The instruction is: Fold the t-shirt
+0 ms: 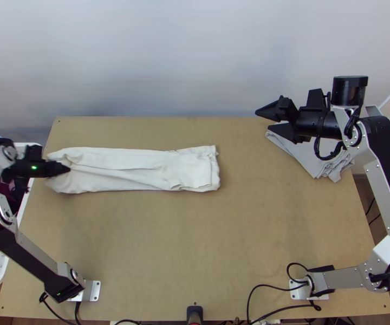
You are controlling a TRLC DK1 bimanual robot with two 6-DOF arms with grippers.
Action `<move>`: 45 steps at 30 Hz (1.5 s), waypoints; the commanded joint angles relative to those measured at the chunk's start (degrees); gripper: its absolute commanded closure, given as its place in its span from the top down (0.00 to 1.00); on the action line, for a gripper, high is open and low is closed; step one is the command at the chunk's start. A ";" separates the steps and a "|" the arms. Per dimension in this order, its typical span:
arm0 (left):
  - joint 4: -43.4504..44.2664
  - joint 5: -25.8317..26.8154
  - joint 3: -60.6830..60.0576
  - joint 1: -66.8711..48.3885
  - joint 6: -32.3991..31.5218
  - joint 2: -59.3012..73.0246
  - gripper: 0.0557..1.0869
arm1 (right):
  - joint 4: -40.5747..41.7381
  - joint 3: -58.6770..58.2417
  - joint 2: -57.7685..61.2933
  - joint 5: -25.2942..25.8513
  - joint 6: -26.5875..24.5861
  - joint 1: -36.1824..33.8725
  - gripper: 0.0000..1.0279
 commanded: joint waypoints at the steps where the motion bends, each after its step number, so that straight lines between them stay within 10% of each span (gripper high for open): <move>1: -5.51 0.01 2.92 -0.76 2.52 -3.49 0.04 | -0.45 -1.33 -1.40 -0.40 -0.11 -0.11 0.96; 18: -9.55 -0.17 7.05 -29.50 -9.78 -15.26 0.04 | 0.17 -1.41 -1.22 -0.40 -0.63 -0.38 0.96; 45: -8.24 -8.52 32.89 -57.80 -27.36 8.82 0.04 | 1.40 0.08 0.62 -0.40 -0.02 0.42 0.96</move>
